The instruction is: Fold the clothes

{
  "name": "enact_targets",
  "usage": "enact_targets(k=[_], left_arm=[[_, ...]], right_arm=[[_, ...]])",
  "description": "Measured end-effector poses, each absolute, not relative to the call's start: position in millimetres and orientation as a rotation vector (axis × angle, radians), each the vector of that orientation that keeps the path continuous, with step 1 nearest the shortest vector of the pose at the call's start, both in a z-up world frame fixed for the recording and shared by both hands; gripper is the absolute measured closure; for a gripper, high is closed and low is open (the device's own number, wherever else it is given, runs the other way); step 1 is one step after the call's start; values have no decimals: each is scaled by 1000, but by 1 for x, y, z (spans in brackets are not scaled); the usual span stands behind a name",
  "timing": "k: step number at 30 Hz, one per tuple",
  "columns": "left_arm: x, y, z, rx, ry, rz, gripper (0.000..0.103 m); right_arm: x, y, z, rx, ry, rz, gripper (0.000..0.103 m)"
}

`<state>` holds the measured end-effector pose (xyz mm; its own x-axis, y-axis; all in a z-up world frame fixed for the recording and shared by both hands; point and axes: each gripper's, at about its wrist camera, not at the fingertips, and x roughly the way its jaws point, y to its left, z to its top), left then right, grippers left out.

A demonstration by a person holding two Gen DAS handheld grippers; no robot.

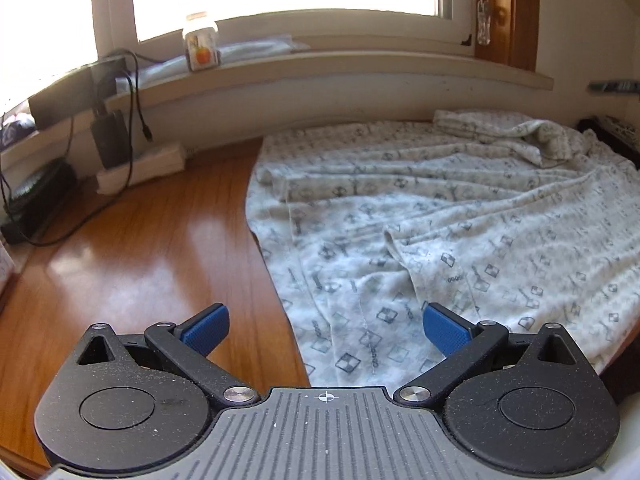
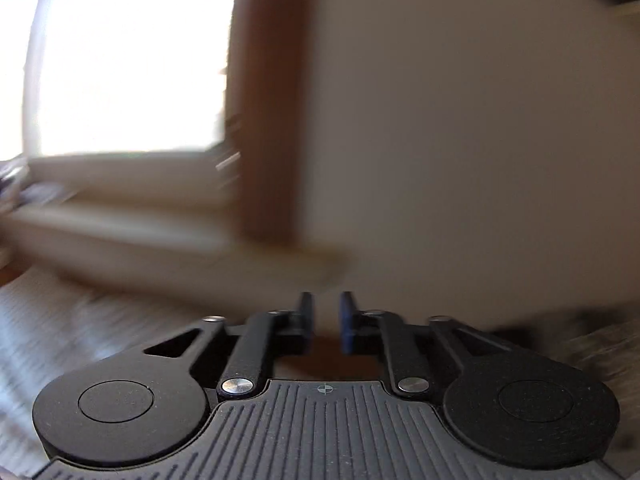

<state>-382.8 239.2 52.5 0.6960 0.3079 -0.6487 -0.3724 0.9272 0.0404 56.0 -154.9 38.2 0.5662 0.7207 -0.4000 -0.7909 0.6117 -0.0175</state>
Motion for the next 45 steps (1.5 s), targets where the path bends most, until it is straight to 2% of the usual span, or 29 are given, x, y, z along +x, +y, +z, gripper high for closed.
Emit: enact_targets(k=[4, 8, 10, 14, 16, 17, 20, 28, 30, 32, 35, 36, 38, 41, 45], left_arm=[[-372, 239, 66, -117, 659, 340, 0], [-335, 236, 81, -95, 605, 294, 0], [-310, 235, 84, -89, 580, 252, 0], [-255, 223, 78, -58, 581, 185, 0], [-230, 217, 68, -45, 609, 149, 0], [-220, 215, 62, -45, 629, 125, 0], [-206, 214, 45, -56, 682, 96, 0], [-202, 219, 26, -75, 715, 79, 0], [-202, 219, 25, -72, 714, 80, 0], [-203, 219, 25, -66, 715, 81, 0], [-202, 218, 25, -62, 715, 84, 0], [-202, 218, 24, -60, 716, 85, 0], [-202, 217, 24, -56, 714, 93, 0], [-202, 217, 23, -53, 711, 105, 0], [-202, 218, 24, -58, 710, 106, 0]], right_arm=[[40, -125, 14, -203, 465, 1051, 68], [27, -98, 2, -212, 520, 1153, 54], [15, -89, -4, -237, 534, 1183, 50], [14, -71, -10, -317, 552, 1161, 46], [19, -64, -14, -342, 567, 1141, 57], [20, -66, -17, -343, 568, 1154, 100], [27, -85, 3, -301, 475, 1137, 98], [91, -187, 117, -133, 227, 720, 98], [109, -208, 135, -95, 225, 553, 92], [114, -221, 137, -112, 239, 469, 74], [99, -229, 120, -122, 251, 512, 65], [90, -225, 111, -127, 262, 554, 56], [73, -213, 90, -139, 290, 660, 44], [52, -190, 57, -110, 367, 854, 38], [34, -145, 12, -83, 519, 1024, 37]])
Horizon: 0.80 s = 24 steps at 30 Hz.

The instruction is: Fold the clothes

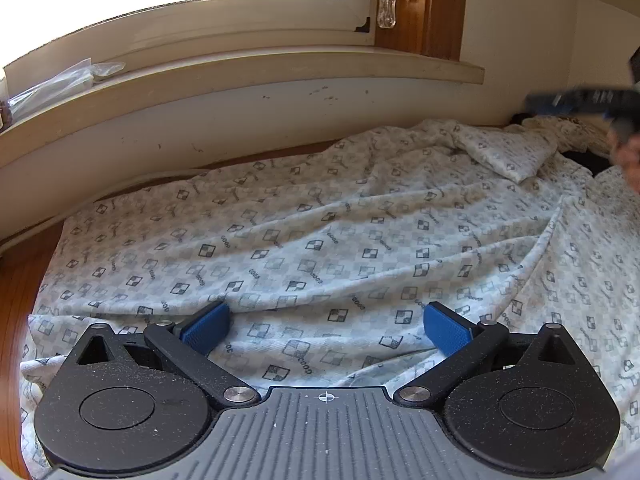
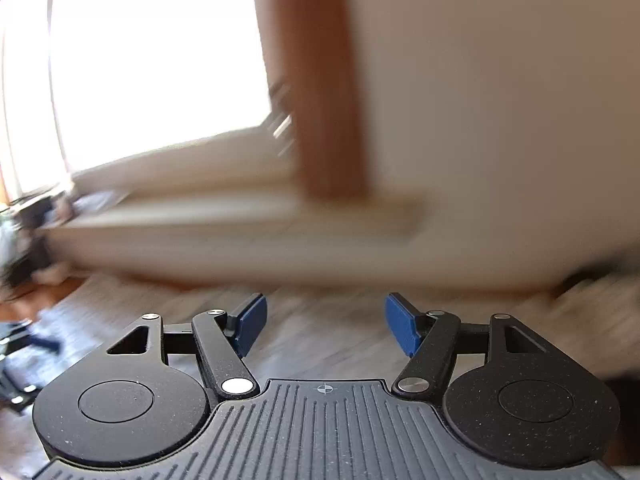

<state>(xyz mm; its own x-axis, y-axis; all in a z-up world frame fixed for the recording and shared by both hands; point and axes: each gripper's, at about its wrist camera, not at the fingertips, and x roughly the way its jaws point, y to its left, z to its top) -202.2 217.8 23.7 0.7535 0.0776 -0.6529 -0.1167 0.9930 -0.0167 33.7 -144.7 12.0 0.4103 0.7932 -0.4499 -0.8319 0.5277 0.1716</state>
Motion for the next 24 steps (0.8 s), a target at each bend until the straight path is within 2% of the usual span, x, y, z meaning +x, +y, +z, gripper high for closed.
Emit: enact_targets(k=[7, 9, 13, 15, 17, 24], left_arm=[[-204, 218, 26, -66, 706, 109, 0], [-203, 216, 26, -54, 710, 115, 0], [-202, 215, 25, -44, 713, 118, 0], [-202, 214, 25, -39, 714, 120, 0], [-201, 214, 25, -34, 716, 121, 0], [-186, 203, 25, -26, 718, 112, 0]], right_arm=[[6, -88, -27, -280, 560, 1149, 37], [6, -87, -34, -301, 569, 1147, 34], [10, -80, -38, -308, 594, 1136, 31], [4, -75, -41, -346, 580, 1127, 25], [-2, -71, -43, -387, 564, 1117, 23], [11, -96, -36, -354, 591, 1099, 23]])
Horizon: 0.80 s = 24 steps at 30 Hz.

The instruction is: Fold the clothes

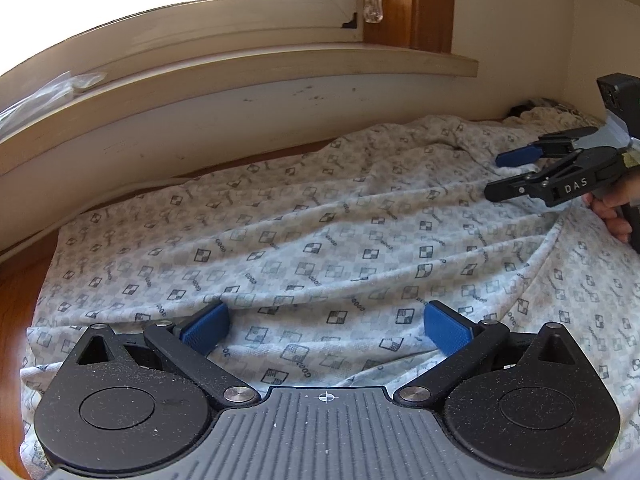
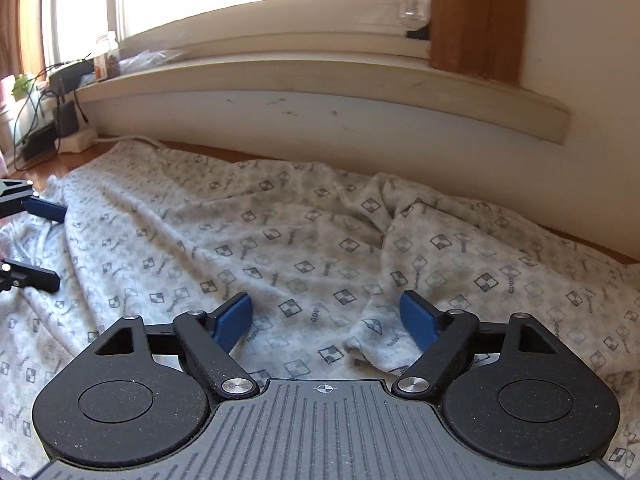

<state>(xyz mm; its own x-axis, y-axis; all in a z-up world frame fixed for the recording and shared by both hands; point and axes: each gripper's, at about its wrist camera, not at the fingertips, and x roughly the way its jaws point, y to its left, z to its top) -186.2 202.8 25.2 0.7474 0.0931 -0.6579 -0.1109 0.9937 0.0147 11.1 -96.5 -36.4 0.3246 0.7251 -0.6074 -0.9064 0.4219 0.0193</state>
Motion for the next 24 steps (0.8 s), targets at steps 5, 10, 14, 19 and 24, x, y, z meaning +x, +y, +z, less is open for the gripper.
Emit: enact_targets(k=[5, 10, 14, 19, 24], left_arm=[[-193, 196, 25, -32, 718, 129, 0], [-205, 195, 32, -68, 710, 92, 0], [-234, 224, 56, -99, 656, 135, 0], [-268, 297, 80, -167, 578, 270, 13], [-257, 350, 73, -251, 595, 291, 41]], right_arm=[[10, -101, -34, -363, 584, 1097, 22], [9, -100, -33, -373, 581, 1103, 20], [9, -99, -33, -372, 583, 1106, 20], [9, -99, -33, -370, 583, 1107, 19], [9, -99, -33, -368, 584, 1109, 19]])
